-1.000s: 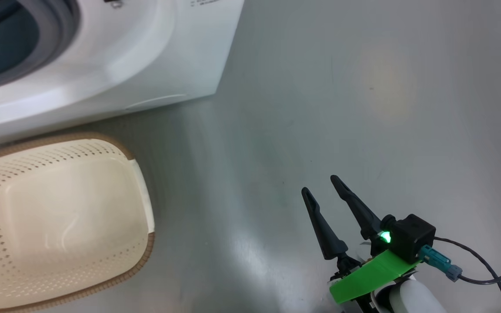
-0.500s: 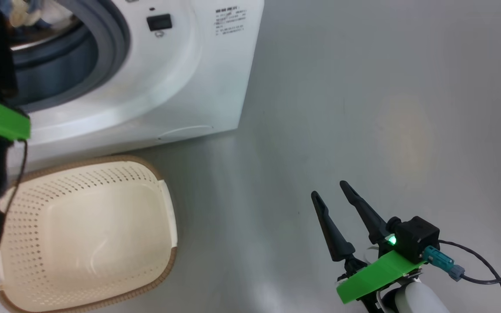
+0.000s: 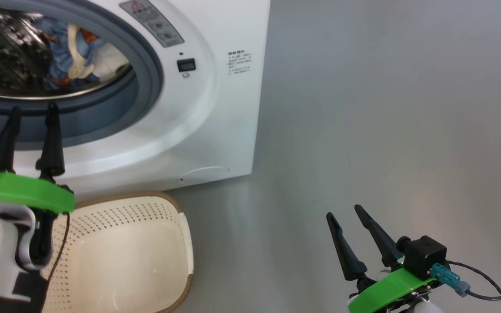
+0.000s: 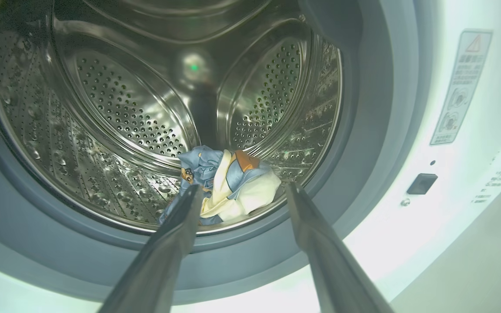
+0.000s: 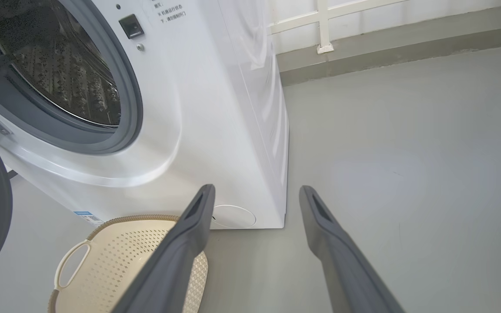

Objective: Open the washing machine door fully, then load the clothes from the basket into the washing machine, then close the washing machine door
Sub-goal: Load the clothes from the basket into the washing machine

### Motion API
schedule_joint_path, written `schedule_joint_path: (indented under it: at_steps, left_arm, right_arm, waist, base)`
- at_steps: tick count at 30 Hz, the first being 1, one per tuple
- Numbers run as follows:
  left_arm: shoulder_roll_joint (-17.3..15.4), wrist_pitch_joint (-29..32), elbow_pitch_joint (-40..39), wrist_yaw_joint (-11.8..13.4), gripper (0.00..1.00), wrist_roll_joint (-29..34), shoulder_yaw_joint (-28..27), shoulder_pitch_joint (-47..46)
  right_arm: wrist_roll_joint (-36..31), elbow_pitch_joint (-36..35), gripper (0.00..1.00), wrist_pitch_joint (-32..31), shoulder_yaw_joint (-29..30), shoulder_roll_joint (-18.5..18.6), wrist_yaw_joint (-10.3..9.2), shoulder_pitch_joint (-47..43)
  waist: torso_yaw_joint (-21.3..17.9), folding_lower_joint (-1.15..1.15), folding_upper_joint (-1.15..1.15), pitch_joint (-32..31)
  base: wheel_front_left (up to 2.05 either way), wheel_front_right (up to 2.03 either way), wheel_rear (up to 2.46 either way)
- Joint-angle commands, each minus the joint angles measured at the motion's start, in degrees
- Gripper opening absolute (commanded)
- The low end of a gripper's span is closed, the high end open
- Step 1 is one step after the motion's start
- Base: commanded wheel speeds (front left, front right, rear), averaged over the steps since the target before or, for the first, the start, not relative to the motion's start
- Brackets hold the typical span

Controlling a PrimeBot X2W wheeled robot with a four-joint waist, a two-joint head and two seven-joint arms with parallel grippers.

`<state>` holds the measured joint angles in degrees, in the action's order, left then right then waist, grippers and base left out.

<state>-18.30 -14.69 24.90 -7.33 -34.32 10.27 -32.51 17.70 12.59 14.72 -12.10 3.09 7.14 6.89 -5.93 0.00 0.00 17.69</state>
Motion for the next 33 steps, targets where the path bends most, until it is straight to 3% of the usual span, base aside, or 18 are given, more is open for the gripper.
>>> schedule_joint_path:
  at_steps: [1,17,33]
  left_arm:
    - [-1.78,-0.30,-2.10,-0.15,1.00,1.14,-2.78,1.11]
    - [6.86,-0.30,-11.53,-0.15,1.00,10.83,-11.12,21.47]
    - [12.51,-0.30,-18.12,-0.15,1.00,18.22,-16.81,32.42]
  right_arm:
    - [-0.74,-0.87,1.00,0.28,-1.08,-0.22,0.35,-0.58]
    - [-0.32,1.19,1.00,0.28,-0.18,-0.22,0.35,-5.00]
    - [-1.19,0.53,1.00,0.28,1.65,-0.22,0.35,-6.83]
  waist:
    - [1.23,0.00,0.00,-3.19]
    - [1.93,0.00,0.00,-15.00]
    - [2.33,0.00,0.00,-19.52]
  base:
    - [0.00,0.00,0.00]
    - [0.00,0.00,0.00]
    - [0.00,0.00,0.00]
